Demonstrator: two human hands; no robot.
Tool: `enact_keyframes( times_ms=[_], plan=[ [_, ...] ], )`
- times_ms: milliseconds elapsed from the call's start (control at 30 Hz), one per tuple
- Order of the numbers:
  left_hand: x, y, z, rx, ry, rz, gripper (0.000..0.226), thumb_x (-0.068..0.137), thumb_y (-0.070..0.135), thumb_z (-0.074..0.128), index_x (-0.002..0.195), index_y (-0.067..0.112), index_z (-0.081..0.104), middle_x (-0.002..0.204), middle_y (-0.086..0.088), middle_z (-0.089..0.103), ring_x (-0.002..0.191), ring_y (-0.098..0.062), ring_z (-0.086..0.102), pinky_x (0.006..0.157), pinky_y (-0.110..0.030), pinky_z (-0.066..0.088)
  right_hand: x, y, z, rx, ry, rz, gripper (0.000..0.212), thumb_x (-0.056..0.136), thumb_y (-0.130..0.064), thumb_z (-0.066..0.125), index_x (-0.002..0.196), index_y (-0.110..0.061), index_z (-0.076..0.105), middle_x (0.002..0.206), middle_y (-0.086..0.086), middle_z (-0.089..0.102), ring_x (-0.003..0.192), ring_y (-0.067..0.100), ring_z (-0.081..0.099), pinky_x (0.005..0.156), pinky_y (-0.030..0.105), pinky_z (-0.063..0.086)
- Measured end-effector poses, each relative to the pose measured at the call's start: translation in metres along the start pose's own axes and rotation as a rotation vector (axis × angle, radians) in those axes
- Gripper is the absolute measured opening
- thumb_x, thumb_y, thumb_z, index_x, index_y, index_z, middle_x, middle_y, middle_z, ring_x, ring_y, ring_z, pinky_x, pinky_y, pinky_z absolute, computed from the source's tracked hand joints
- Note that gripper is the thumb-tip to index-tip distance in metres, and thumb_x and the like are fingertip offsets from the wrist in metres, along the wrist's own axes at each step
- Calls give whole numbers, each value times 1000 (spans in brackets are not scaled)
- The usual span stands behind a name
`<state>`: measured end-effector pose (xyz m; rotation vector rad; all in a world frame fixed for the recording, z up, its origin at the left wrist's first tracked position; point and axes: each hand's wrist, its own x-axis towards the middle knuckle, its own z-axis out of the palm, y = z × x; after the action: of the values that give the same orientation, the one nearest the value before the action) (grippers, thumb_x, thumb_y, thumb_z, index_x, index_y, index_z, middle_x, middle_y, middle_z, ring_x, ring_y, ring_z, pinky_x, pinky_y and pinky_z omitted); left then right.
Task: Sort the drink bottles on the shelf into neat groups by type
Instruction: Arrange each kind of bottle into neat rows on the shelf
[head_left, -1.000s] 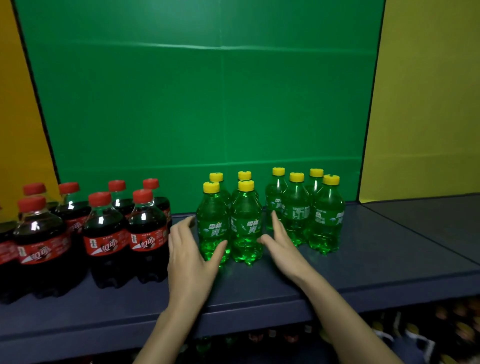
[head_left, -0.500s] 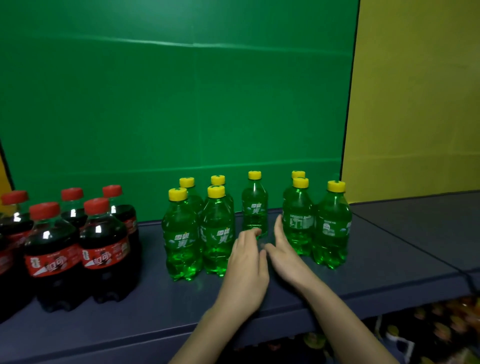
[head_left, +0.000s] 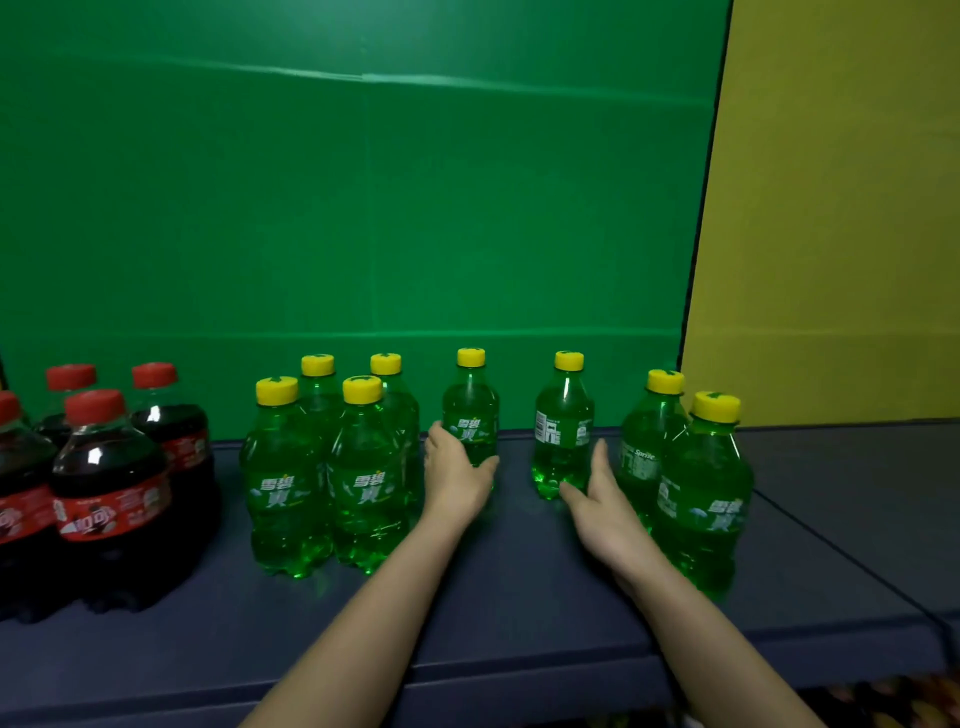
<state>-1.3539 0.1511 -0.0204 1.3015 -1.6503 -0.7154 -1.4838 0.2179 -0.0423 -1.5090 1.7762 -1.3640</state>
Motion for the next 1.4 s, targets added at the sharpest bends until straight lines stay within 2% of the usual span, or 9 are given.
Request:
enact_keyframes(
  times_ms=[167,233,367,467,867,1000,1133,1267,1400],
  plan=[
    [6,-8,1,16,29,-7,73,81,17,69,136,-2,25,141,-19,38,131,-30,36,105,-32,29,30,2,8,117,38,96,77,91,-7,50,148,-12,-1,156,7,17,142,23,20,117,37,18],
    [6,-10,1,28,39,7,72,81,17,69,135,-2,26,140,-19,38,131,-29,36,105,-32,29,36,2,12,75,90,99,76,88,-9,56,146,-7,8,152,12,24,139,27,26,115,39,22],
    [0,-12,2,79,71,42,71,81,20,69,134,-1,28,138,-19,40,128,-30,39,103,-33,31,35,-6,17,-107,118,60,77,86,-19,63,142,-2,14,143,18,25,134,33,29,109,33,25],
    [-5,-13,3,115,102,66,68,81,23,69,133,0,31,136,-17,43,126,-29,42,100,-32,34,36,-9,23,-146,103,23,79,83,-26,66,140,-1,18,140,19,26,130,35,34,106,36,30],
    [-12,-13,0,177,128,99,72,84,26,65,138,-1,25,142,-17,38,131,-28,38,101,-28,30,35,-12,32,-314,93,-31,79,82,-41,62,135,3,23,140,18,32,130,34,31,105,35,26],
    [-14,-14,-1,160,128,101,71,84,24,65,137,-1,26,140,-17,41,128,-29,40,101,-30,32,35,-9,30,-136,29,-32,72,83,-26,65,136,-1,22,140,17,34,132,30,33,105,31,29],
    [-15,-15,-1,166,132,117,67,84,23,65,135,-1,28,135,-18,45,124,-30,43,99,-31,34,38,-6,28,-62,41,-19,76,82,-14,64,138,-3,14,140,15,41,127,28,42,98,27,34],
    [-15,-13,-1,178,123,116,71,85,26,63,138,0,23,141,-17,39,129,-29,39,101,-30,31,41,-9,31,-128,143,-22,95,73,-32,75,140,-2,15,143,15,27,132,33,30,108,37,27],
    [-16,-13,-1,174,118,117,71,86,26,62,139,0,22,143,-17,37,131,-29,38,101,-28,30,43,-7,28,-177,178,-23,91,74,-35,74,137,-1,19,143,17,32,130,34,34,104,38,31]
  ],
)
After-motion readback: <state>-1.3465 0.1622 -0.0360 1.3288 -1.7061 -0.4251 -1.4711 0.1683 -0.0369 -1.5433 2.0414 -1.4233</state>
